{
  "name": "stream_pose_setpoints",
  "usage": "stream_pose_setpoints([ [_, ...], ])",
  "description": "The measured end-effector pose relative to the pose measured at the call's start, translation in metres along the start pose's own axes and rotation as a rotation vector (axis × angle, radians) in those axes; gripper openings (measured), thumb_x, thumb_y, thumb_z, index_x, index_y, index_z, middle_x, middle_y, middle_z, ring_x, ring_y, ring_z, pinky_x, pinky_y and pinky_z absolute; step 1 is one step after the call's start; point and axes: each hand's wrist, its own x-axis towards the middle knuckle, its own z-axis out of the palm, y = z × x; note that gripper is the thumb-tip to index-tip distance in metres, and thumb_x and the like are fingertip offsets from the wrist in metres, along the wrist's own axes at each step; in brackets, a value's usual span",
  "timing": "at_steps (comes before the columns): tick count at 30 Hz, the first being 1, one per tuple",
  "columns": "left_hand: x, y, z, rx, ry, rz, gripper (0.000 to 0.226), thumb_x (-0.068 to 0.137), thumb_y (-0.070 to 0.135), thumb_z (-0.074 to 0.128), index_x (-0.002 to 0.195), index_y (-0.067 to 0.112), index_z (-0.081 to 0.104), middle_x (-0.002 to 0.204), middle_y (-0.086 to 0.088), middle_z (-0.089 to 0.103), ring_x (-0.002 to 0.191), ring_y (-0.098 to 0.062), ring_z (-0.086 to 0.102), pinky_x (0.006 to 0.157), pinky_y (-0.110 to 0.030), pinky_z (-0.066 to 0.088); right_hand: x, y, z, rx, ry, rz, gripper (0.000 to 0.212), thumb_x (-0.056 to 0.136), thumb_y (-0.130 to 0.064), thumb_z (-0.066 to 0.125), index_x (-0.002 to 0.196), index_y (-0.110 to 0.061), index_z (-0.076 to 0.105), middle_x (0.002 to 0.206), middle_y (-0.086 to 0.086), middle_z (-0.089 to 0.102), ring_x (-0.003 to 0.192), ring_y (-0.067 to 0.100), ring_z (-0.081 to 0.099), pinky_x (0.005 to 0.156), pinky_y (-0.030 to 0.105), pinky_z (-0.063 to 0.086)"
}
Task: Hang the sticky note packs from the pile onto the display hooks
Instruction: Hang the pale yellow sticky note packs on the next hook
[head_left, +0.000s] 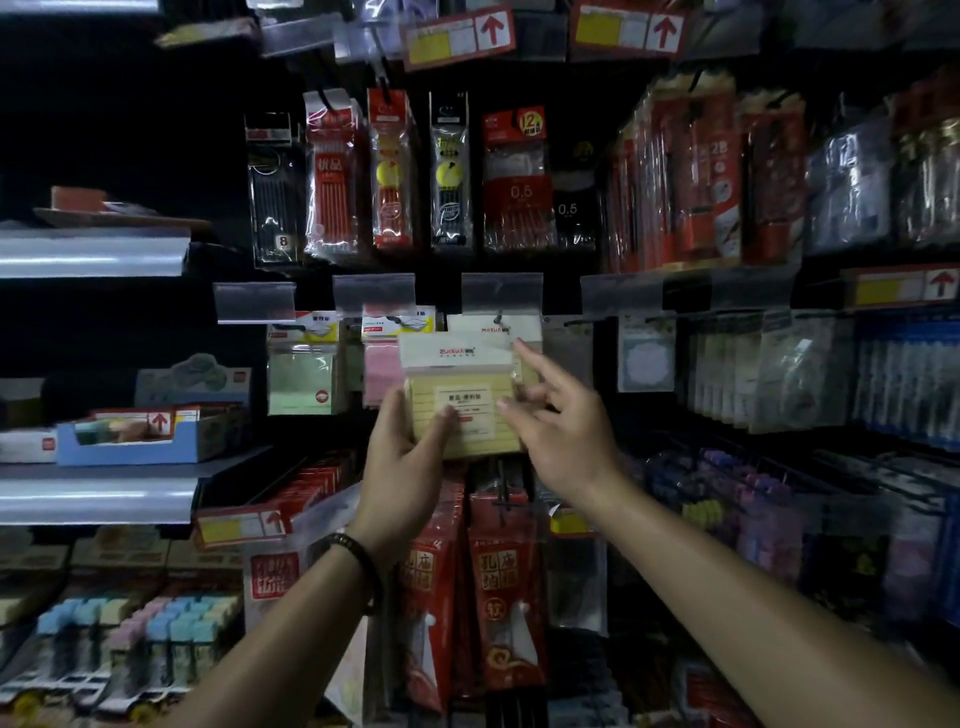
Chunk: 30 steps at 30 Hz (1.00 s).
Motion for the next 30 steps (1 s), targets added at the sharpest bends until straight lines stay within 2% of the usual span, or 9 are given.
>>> stream_pose_setpoints([
  [3, 0.007, -0.004, 0.013, -0.007, -0.022, 0.004, 0.027, 0.106, 0.015, 0.063, 0.133, 0.017, 0.056, 0.125, -0.004, 0.076, 0.118, -0.024, 0.074, 0.097, -0.044, 0.062, -0.001, 0.004, 0.0, 0.02, 0.064, -0.02, 0.062, 0.097, 0.005, 0.071, 0.15, -0.025, 0.061, 0.115, -0.013, 0.072, 0.1, -0.004, 0.074, 0.083, 0.02, 0.062],
  [7, 0.016, -0.005, 0.019, 0.182, 0.165, 0.179, 0.054, 0.097, 0.011, 0.076, 0.133, 0.027, 0.039, 0.122, -0.001, 0.066, 0.106, -0.015, 0.075, 0.089, -0.043, 0.065, 0.001, 0.006, -0.001, 0.12, 0.118, -0.027, 0.057, 0.098, 0.009, 0.068, 0.143, -0.026, 0.067, 0.12, -0.007, 0.074, 0.105, 0.008, 0.077, 0.087, 0.024, 0.063],
  [9, 0.02, -0.005, 0.019, 0.191, 0.153, 0.238, 0.055, 0.097, 0.008, 0.075, 0.134, 0.03, 0.041, 0.12, 0.0, 0.069, 0.102, -0.017, 0.078, 0.086, -0.046, 0.066, 0.002, 0.008, 0.001, 0.104, 0.137, -0.074, 0.057, 0.1, 0.007, 0.067, 0.141, -0.031, 0.068, 0.126, -0.002, 0.074, 0.109, 0.01, 0.076, 0.088, 0.023, 0.062],
  [13, 0.034, -0.008, 0.022, 0.246, 0.136, 0.273, 0.051, 0.098, 0.007, 0.074, 0.137, 0.033, 0.055, 0.119, 0.003, 0.074, 0.102, -0.013, 0.077, 0.086, -0.045, 0.067, 0.013, 0.013, 0.002, 0.04, 0.205, -0.145, 0.058, 0.1, 0.003, 0.067, 0.138, -0.041, 0.068, 0.133, -0.002, 0.072, 0.114, 0.01, 0.074, 0.097, 0.037, 0.064],
  [19, 0.048, -0.009, 0.021, 0.335, 0.073, 0.221, 0.065, 0.096, 0.003, 0.075, 0.15, 0.034, 0.056, 0.114, 0.013, 0.07, 0.1, 0.003, 0.071, 0.081, -0.018, 0.062, 0.031, 0.026, -0.001, -0.039, 0.197, -0.121, 0.056, 0.098, 0.002, 0.07, 0.141, -0.034, 0.067, 0.14, -0.012, 0.068, 0.122, 0.01, 0.07, 0.097, 0.041, 0.064],
  [23, 0.054, -0.009, 0.018, 0.431, 0.043, 0.206, 0.066, 0.097, 0.003, 0.074, 0.153, 0.03, 0.053, 0.112, 0.022, 0.062, 0.092, 0.025, 0.061, 0.074, -0.002, 0.051, 0.037, 0.033, -0.006, -0.123, 0.187, -0.108, 0.053, 0.1, -0.001, 0.069, 0.145, -0.029, 0.065, 0.126, -0.003, 0.076, 0.088, 0.003, 0.073, 0.07, 0.021, 0.061],
  [27, 0.067, -0.008, 0.016, 0.593, 0.004, 0.227, 0.065, 0.097, 0.011, 0.075, 0.153, 0.033, 0.052, 0.112, 0.011, 0.067, 0.091, 0.006, 0.066, 0.07, -0.004, 0.053, 0.045, 0.035, -0.009, -0.287, 0.152, -0.108, 0.05, 0.102, -0.005, 0.068, 0.148, -0.025, 0.063, 0.103, -0.001, 0.075, 0.062, -0.005, 0.059, 0.051, 0.009, 0.044],
  [29, 0.072, -0.009, 0.014, 0.698, 0.001, 0.255, 0.063, 0.097, 0.018, 0.076, 0.152, 0.035, 0.052, 0.094, 0.011, 0.069, 0.082, 0.0, 0.066, 0.066, -0.007, 0.052, 0.049, 0.033, -0.01, -0.413, 0.141, -0.091, 0.049, 0.102, -0.009, 0.068, 0.148, -0.025, 0.063, 0.088, -0.007, 0.068, 0.054, -0.004, 0.057, 0.047, 0.01, 0.04],
  [30, 0.075, -0.011, 0.013, 0.75, -0.002, 0.266, 0.062, 0.097, 0.021, 0.075, 0.153, 0.036, 0.052, 0.086, 0.01, 0.068, 0.078, -0.002, 0.065, 0.066, -0.01, 0.052, 0.052, 0.033, -0.01, -0.479, 0.134, -0.082, 0.049, 0.103, -0.012, 0.067, 0.149, -0.027, 0.062, 0.089, -0.005, 0.069, 0.055, -0.002, 0.058, 0.047, 0.01, 0.042],
])
